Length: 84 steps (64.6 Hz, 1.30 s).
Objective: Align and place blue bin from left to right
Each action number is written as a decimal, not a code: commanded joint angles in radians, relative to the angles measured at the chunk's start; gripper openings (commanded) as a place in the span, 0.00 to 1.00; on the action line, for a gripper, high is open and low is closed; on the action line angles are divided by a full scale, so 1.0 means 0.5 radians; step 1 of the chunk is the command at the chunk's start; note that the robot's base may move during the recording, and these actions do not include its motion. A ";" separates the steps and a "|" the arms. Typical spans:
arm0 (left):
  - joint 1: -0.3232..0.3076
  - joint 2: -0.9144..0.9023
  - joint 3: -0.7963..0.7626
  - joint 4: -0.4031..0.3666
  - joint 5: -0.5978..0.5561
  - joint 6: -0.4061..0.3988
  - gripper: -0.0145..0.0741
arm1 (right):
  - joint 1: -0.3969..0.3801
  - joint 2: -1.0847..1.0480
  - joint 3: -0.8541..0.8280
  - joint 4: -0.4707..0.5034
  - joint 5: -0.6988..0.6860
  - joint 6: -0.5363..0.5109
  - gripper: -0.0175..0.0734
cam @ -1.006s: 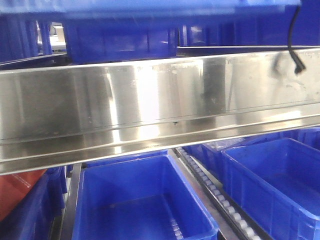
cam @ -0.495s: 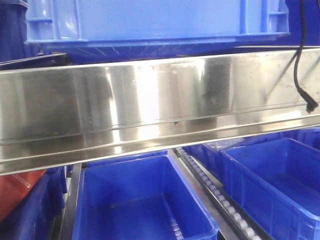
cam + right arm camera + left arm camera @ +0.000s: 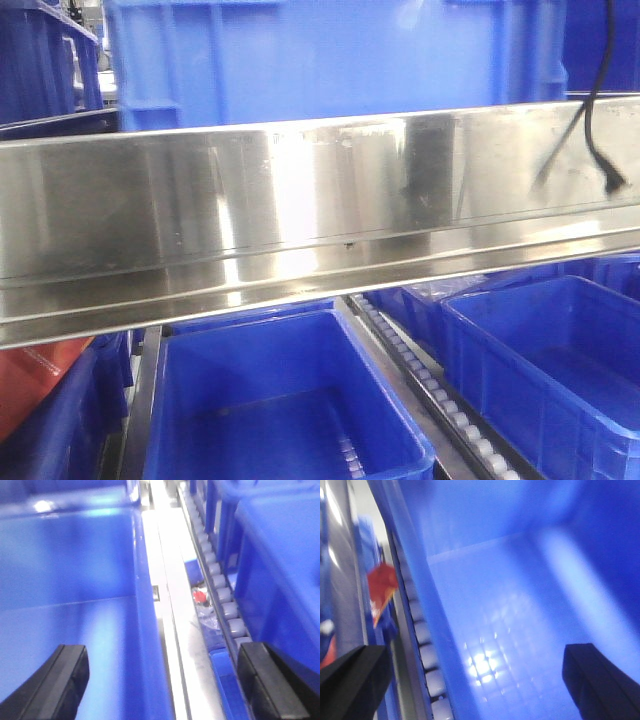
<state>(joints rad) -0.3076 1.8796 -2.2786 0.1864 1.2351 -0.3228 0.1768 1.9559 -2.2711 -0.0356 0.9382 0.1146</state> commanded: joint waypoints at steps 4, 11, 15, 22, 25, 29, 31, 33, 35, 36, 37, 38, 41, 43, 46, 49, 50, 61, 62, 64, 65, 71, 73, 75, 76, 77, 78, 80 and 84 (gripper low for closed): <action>-0.013 -0.154 -0.019 -0.003 -0.028 0.036 0.84 | -0.012 -0.155 -0.018 0.025 0.039 0.000 0.63; -0.013 -0.284 -0.019 -0.049 -0.028 0.148 0.74 | -0.012 -0.282 -0.018 0.025 0.153 0.000 0.40; -0.013 -0.342 -0.019 -0.068 -0.028 0.192 0.61 | -0.012 -0.329 -0.018 0.025 0.227 0.000 0.30; -0.013 -0.422 -0.011 -0.159 -0.028 0.307 0.33 | -0.012 -0.393 -0.018 0.025 0.317 0.000 0.11; -0.013 -0.445 0.001 -0.173 -0.028 0.333 0.23 | -0.012 -0.411 -0.018 0.025 0.335 0.000 0.09; -0.013 -0.475 0.042 -0.173 -0.028 0.332 0.12 | -0.012 -0.438 -0.010 0.025 0.343 0.000 0.10; -0.013 -0.488 0.070 -0.173 -0.028 0.332 0.15 | -0.012 -0.448 0.002 0.025 0.343 0.000 0.10; -0.013 -0.508 0.116 -0.173 -0.028 0.337 0.16 | -0.012 -0.472 0.026 0.025 0.336 0.000 0.09; -0.013 -0.527 0.161 -0.173 -0.028 0.348 0.17 | -0.012 -0.491 0.059 0.025 0.325 0.000 0.09; -0.013 -0.538 0.199 -0.173 -0.028 0.353 0.17 | -0.012 -0.499 0.079 0.025 0.316 0.000 0.09; -0.013 -0.556 0.227 -0.173 -0.028 0.360 0.17 | -0.012 -0.518 0.113 0.025 0.298 0.000 0.09; -0.013 -0.570 0.270 -0.177 -0.028 0.366 0.17 | -0.012 -0.530 0.139 0.025 0.285 0.000 0.09; -0.013 -0.636 0.381 -0.176 -0.028 0.369 0.17 | -0.012 -0.589 0.265 0.025 0.222 0.000 0.09; -0.013 -0.677 0.449 -0.176 -0.028 0.373 0.17 | -0.012 -0.626 0.339 0.025 0.174 0.000 0.09; -0.013 -0.761 0.576 -0.177 -0.088 0.379 0.17 | -0.012 -0.698 0.489 0.025 0.085 0.000 0.09; -0.013 -0.871 0.730 -0.177 -0.221 0.379 0.17 | -0.012 -0.813 0.714 0.025 -0.052 0.000 0.09; -0.013 -0.915 0.788 -0.177 -0.256 0.379 0.17 | -0.012 -0.841 0.767 0.025 -0.089 0.000 0.09; -0.013 -1.324 1.331 -0.177 -0.745 0.379 0.17 | -0.012 -1.238 1.444 0.025 -0.592 -0.016 0.09; -0.013 -1.356 1.373 -0.177 -0.779 0.379 0.17 | -0.012 -1.269 1.491 0.025 -0.629 -0.020 0.09; -0.013 -1.417 1.476 -0.177 -0.840 0.379 0.17 | -0.012 -1.348 1.603 0.025 -0.700 -0.021 0.09; -0.013 -1.462 1.517 -0.177 -0.870 0.379 0.17 | -0.012 -1.378 1.646 0.025 -0.751 -0.021 0.09; -0.013 -1.669 1.802 -0.177 -1.078 0.379 0.17 | -0.012 -1.579 1.907 0.025 -0.934 -0.029 0.09; -0.013 -1.729 1.882 -0.177 -1.132 0.379 0.17 | -0.012 -1.630 1.967 0.025 -0.962 -0.044 0.09; -0.013 -1.790 1.980 -0.174 -1.181 0.379 0.17 | -0.012 -1.693 2.033 0.025 -0.984 -0.065 0.09; -0.013 -1.834 2.036 -0.174 -1.218 0.382 0.17 | -0.012 -1.716 2.057 0.025 -0.988 -0.073 0.09; -0.013 -1.863 2.073 -0.174 -1.242 0.382 0.17 | -0.012 -1.750 2.091 0.025 -0.992 -0.081 0.09; -0.013 -1.908 2.108 -0.174 -1.267 0.382 0.17 | -0.012 -1.772 2.113 0.025 -0.992 -0.091 0.09; -0.013 -1.967 2.176 -0.174 -1.314 0.382 0.17 | -0.012 -1.827 2.163 0.025 -0.996 -0.111 0.09; -0.013 -2.095 2.316 -0.144 -1.380 0.384 0.17 | -0.012 -1.908 2.235 0.025 -0.996 -0.129 0.09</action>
<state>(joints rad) -0.3076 0.9050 -1.1859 0.1020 0.6183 -0.1346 0.1768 1.0624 -1.1992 -0.0178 0.4837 0.0745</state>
